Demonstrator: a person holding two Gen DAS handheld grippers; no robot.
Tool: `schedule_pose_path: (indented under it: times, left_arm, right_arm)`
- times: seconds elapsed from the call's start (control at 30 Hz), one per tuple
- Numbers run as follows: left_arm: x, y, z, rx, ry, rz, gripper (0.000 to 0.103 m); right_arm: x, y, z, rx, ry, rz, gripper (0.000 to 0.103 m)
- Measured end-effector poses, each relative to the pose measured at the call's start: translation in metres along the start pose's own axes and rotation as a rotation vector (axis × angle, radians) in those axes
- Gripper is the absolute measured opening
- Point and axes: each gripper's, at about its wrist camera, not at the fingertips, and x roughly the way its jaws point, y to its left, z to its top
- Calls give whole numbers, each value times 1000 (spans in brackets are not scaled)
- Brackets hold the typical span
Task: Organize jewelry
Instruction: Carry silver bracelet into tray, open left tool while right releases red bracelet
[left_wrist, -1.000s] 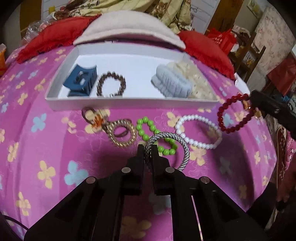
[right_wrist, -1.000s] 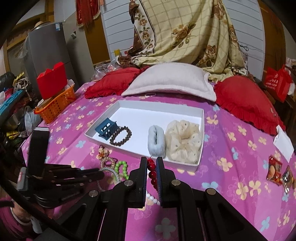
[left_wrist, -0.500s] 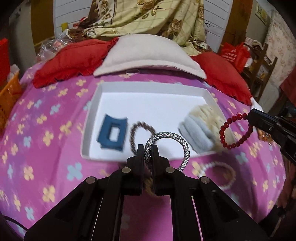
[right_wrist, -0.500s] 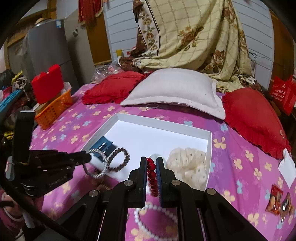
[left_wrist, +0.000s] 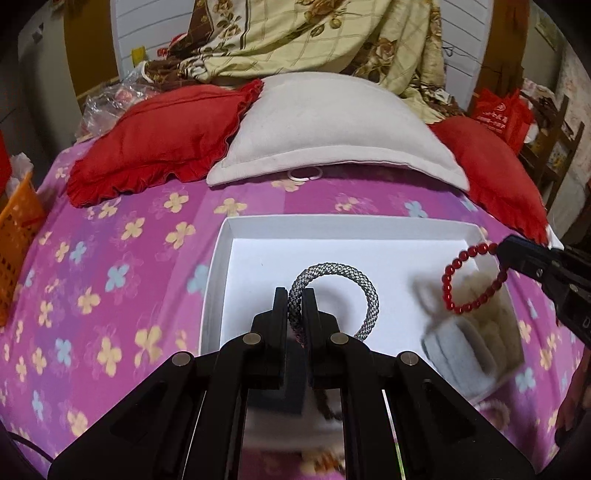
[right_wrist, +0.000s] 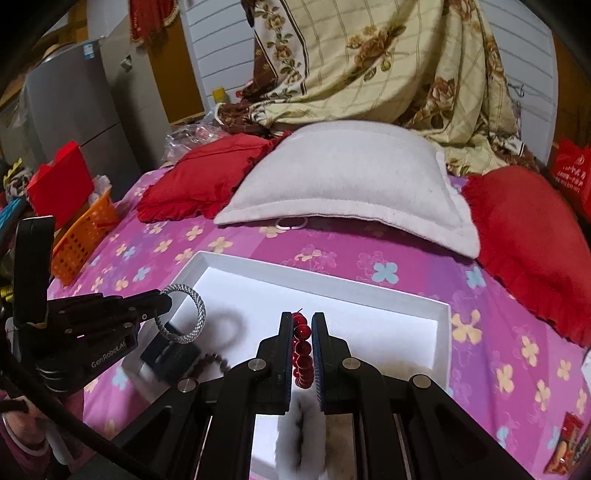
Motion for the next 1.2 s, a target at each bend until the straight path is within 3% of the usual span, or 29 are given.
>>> schedule_pose_path:
  times: [0.23,0.53,0.6,0.63,0.7,0.73,0.77,0.8,1.03,1.1,1.2]
  left_arm:
    - [43,15,15,-52,46,9,6]
    - [76,30,11,-103,101,4,7]
    - [76,31,9,-108,100,10,14]
    - [74,32,8,-112,95,7,26]
    - [67,33,8,-120,58,8,47]
    - [62,35,8,-126,39,4,57]
    - [59,36,8,-134,29,0,60]
    - [58,38,8,-139,28,-3,63]
    - [33,32,-6,-96,11,42,64]
    - [23,28,-14,-79,-1,69,64]
    - [8,23,-27,-56,-29,88,64]
  right_arm:
    - [43,-28,1,30,67,-70,9]
    - [65,-70,-15,79,129,-183,9]
    - [67,-73,-18,75,129,-194,9]
    - [66,-73,-19,69,126,-197,9]
    - [65,-72,-21,68,125,-196,15]
    - [63,-71,-22,72,121,-193,28]
    - [60,-71,-24,77,111,-189,43]
    - [57,-70,-25,79,99,-187,46]
    - [27,-52,-37,82,40,-174,47]
    - [14,-47,-43,89,21,-171,51]
    - [-6,-39,-52,97,-14,-171,65]
